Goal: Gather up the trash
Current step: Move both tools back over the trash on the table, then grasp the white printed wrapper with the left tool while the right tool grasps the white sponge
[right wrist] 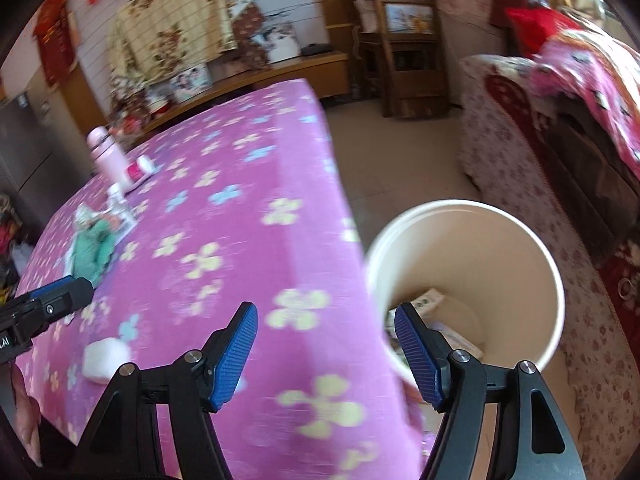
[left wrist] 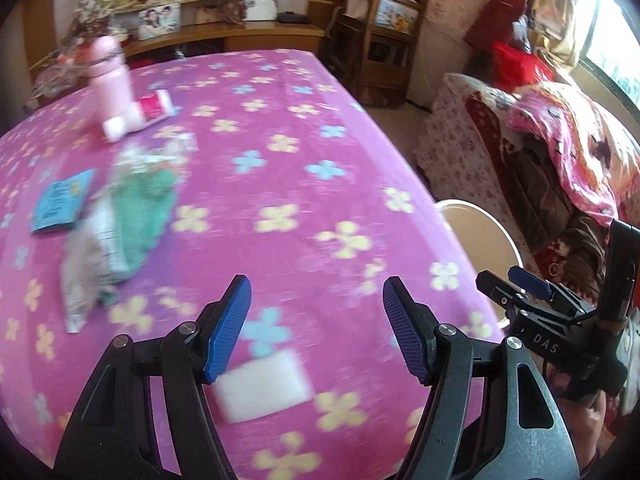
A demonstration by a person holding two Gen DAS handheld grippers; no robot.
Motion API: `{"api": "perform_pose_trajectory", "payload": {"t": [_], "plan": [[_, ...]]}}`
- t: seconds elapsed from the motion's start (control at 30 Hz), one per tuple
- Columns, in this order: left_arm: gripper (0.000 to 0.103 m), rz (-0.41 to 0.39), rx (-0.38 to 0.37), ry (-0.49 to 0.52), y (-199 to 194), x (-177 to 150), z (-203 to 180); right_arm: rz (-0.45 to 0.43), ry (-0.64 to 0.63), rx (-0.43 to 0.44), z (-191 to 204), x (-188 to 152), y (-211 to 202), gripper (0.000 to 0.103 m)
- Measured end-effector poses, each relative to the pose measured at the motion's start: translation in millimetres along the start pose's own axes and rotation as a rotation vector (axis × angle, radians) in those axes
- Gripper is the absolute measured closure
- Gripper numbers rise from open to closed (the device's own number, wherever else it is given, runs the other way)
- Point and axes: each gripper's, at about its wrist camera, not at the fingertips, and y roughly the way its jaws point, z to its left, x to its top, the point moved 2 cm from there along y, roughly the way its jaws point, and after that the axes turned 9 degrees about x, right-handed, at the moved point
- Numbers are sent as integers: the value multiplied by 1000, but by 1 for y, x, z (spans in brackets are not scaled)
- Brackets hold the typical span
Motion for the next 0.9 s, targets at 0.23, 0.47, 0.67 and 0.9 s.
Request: {"api": "perform_pose_trajectory", "payload": {"t": [0.23,0.47,0.67,0.9], "plan": [[36,-32,112,-70,-17,-5,96,40,-72,70,52,-3,18,34],[36,17,214,-257,20,23,196,68,-113,102,86,-4,31,34],[36,93,219,-337,65,45,223,100,-164,90,103,-8,38,34],[37,144,25,-147,55,15,179,114,-166,100,106,-7,42,33]]}}
